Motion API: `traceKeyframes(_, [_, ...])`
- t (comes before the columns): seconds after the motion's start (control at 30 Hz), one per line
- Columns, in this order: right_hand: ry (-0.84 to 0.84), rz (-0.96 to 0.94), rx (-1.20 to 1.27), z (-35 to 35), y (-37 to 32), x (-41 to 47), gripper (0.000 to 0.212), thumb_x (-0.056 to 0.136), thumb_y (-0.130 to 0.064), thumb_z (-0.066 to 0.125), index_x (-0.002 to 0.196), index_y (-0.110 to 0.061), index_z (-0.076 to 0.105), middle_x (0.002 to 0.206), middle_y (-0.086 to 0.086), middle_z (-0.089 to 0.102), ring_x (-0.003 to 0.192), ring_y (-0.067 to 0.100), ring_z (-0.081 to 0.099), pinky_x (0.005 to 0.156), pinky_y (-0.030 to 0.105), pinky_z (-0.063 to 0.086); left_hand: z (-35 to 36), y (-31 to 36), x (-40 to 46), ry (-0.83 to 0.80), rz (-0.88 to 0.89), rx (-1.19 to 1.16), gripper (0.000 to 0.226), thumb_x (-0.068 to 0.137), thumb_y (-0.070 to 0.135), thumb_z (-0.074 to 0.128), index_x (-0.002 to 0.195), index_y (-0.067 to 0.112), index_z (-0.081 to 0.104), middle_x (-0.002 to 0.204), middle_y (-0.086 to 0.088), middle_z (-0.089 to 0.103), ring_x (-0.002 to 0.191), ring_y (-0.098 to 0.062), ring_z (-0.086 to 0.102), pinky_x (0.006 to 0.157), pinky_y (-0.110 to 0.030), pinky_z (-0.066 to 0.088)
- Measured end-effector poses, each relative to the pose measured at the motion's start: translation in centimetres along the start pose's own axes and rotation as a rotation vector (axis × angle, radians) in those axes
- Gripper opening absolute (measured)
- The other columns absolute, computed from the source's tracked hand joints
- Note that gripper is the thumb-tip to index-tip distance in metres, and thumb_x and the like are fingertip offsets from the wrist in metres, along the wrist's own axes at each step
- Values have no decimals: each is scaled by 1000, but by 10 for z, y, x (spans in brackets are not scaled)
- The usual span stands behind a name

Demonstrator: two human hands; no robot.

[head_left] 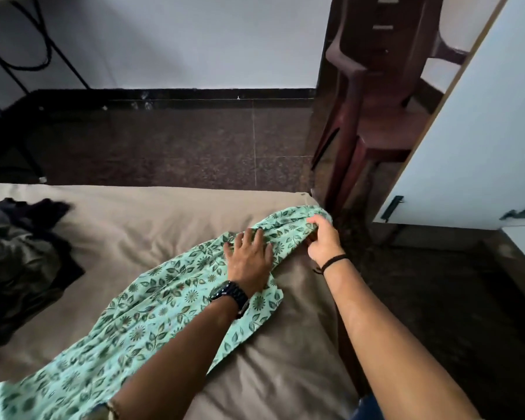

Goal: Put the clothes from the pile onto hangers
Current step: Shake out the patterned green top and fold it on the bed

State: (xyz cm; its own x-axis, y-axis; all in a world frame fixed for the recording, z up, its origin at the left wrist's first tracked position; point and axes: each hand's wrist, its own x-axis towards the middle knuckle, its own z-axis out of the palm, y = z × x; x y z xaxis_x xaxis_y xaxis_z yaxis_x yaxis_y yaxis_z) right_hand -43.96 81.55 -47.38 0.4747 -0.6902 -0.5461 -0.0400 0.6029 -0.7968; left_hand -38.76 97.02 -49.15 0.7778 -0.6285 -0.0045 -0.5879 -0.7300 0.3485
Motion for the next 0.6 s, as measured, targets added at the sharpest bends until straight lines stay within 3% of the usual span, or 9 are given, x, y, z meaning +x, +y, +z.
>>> traceKeyframes(0.07, [-107,70,155,-1,-2,3,11,74,-20,53,82,-22,60,101,8,59,106,37,57,98,43,46,-10,15,18,90,16,12,44,97,43,33,135,20,36,131,-7,47,121,-29,44,105,-53,28])
traceKeyframes(0.1, [-109,103,256,-2,-8,-4,13,78,-15,50,84,-17,61,102,10,61,103,35,58,100,41,45,-14,24,30,89,64,4,41,96,39,38,132,18,39,124,-8,51,114,-29,48,99,-47,33])
traceKeyframes(0.17, [-126,198,437,-2,-13,-14,19,88,-4,42,85,-4,61,89,15,68,87,29,60,88,34,49,-25,41,51,28,165,-61,31,93,27,45,120,12,50,115,-12,57,104,-31,53,85,-39,38])
traceKeyframes(0.23, [-105,223,440,0,-19,-22,22,94,-3,40,88,1,61,71,18,69,81,29,60,85,34,48,-33,54,71,-16,196,-177,20,89,15,51,105,6,61,106,-16,61,97,-32,56,79,-36,40])
traceKeyframes(0.37, [-79,168,617,-7,-37,-12,25,93,-4,42,109,-1,60,96,17,65,94,29,60,101,34,41,-48,59,99,16,17,-504,13,87,6,53,84,4,65,83,-9,63,76,-23,56,67,-30,42])
traceKeyframes(0.43, [-64,42,703,-10,-47,-7,23,93,-3,41,100,-2,62,91,13,66,89,26,62,93,31,47,-53,56,106,52,-121,-648,17,90,10,50,74,7,57,74,-7,57,64,-19,49,57,-29,38])
traceKeyframes(0.5, [-39,-33,711,-19,-53,-2,20,94,-2,42,87,-7,60,72,7,68,71,18,64,70,23,52,-52,50,113,57,-183,-634,24,94,16,47,71,8,49,73,-8,54,60,-20,47,53,-29,35])
traceKeyframes(0.6, [-91,-123,258,-33,-53,5,14,94,-2,46,91,-8,58,76,5,61,65,4,56,61,12,47,-47,52,122,-76,-110,-467,24,95,30,50,88,8,57,85,-8,62,72,-23,57,66,-31,47])
